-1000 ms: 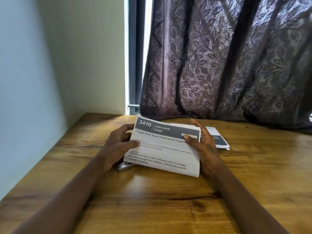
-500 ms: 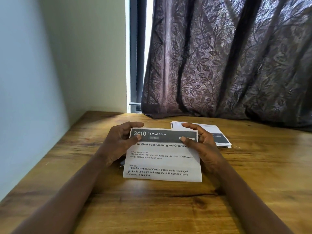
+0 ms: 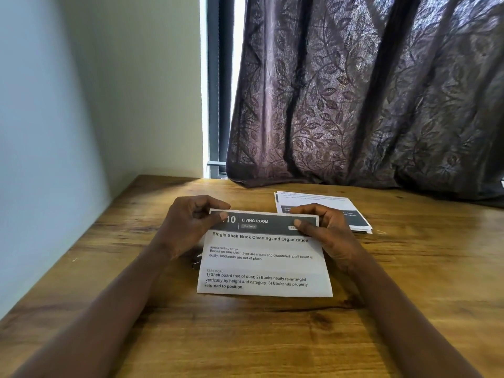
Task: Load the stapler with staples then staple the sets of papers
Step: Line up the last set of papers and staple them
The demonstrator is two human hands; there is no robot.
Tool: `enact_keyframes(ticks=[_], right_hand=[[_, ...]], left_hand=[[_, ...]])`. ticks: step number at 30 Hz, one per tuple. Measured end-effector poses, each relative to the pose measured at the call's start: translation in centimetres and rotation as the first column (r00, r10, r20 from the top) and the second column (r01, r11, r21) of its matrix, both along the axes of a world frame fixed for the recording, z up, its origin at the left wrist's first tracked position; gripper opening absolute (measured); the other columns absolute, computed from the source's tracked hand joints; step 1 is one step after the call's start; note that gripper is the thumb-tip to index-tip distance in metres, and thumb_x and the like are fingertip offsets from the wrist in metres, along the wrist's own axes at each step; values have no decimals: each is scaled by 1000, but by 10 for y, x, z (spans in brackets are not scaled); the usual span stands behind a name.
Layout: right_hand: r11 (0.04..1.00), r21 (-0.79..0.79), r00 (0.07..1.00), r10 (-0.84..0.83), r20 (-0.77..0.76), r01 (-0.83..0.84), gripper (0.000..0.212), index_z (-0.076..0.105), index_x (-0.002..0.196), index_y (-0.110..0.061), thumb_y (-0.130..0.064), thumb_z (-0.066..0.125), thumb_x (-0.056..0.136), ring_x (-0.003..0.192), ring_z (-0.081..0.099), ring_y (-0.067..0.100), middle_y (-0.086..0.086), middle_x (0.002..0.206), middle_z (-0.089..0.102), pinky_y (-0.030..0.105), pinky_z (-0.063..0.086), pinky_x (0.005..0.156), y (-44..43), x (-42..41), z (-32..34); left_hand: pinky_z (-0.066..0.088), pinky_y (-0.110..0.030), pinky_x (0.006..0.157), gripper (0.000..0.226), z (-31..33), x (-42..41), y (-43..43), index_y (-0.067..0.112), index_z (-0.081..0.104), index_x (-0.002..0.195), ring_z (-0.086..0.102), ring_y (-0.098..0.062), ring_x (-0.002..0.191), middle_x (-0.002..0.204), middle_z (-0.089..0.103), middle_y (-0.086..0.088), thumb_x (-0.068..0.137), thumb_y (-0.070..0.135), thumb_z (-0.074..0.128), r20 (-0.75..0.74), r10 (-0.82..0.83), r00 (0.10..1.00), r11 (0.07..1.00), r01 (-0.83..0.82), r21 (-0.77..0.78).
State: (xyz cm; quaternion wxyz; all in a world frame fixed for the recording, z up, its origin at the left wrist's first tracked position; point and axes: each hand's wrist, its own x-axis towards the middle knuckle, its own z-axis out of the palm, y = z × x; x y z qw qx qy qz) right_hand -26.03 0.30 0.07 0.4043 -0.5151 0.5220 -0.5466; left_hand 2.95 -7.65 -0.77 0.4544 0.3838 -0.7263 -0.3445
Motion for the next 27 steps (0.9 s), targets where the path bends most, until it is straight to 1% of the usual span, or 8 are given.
enact_keyframes(ticks=[4,7,9,12,15,20,24,27], right_hand=[[992,-52,965,-126,-230,117,17,74,103,-22,-9,73,91,92,74,18,2,103,77,34,61,81,0,-4,-5],[961,-188,751,-278,-599,205,19,72,101,-29,-12,66,95,88,66,2,-15,95,71,12,51,73,13,-3,-11],[939,-238,611,-341,-714,247,21,71,106,-32,-15,61,97,88,64,4,-15,97,69,22,53,74,25,-3,-14],[911,-289,444,-399,-803,295,25,70,112,-33,-18,55,98,98,61,13,-11,108,67,34,52,79,40,-2,-21],[927,-219,335,-320,-886,304,28,68,118,-34,-21,52,100,106,55,17,-4,110,57,34,49,79,49,6,-28],[924,-200,288,-299,-910,326,30,66,125,-30,-21,50,101,109,52,17,-1,116,53,32,50,82,52,11,-27],[928,-213,277,-301,-913,305,29,66,126,-28,-22,52,101,110,52,15,-1,119,54,29,51,84,56,12,-26],[928,-221,267,-304,-914,301,29,65,126,-28,-21,55,100,112,52,16,1,123,55,30,53,87,57,13,-24]], left_hand=[[49,-14,63,14,-1,-8,6,31,80,102,71,-4,79,90,77,18,89,28,78,233,109,966,983,-71,-167],[48,-27,61,15,0,-19,18,35,80,102,65,-5,72,85,76,15,87,35,78,394,211,894,935,-67,-349],[45,-27,65,16,2,-29,29,33,79,103,63,-6,72,88,76,12,87,33,78,449,210,869,903,3,-429],[43,-37,90,19,3,-41,43,32,78,108,66,-15,91,102,77,8,89,33,75,535,236,811,849,96,-520],[32,-43,108,25,0,-49,51,35,74,117,61,-18,113,120,73,7,94,40,65,672,330,663,844,111,-524],[17,-49,121,36,4,-54,70,34,66,131,47,-20,135,142,57,6,96,44,59,752,414,513,843,95,-529],[19,-47,125,56,9,-64,95,31,59,140,42,-19,141,149,51,5,95,63,49,695,317,646,833,161,-529],[22,-37,124,74,10,-84,118,30,42,152,31,-14,148,159,39,8,92,74,46,712,26,702,918,266,-295]])
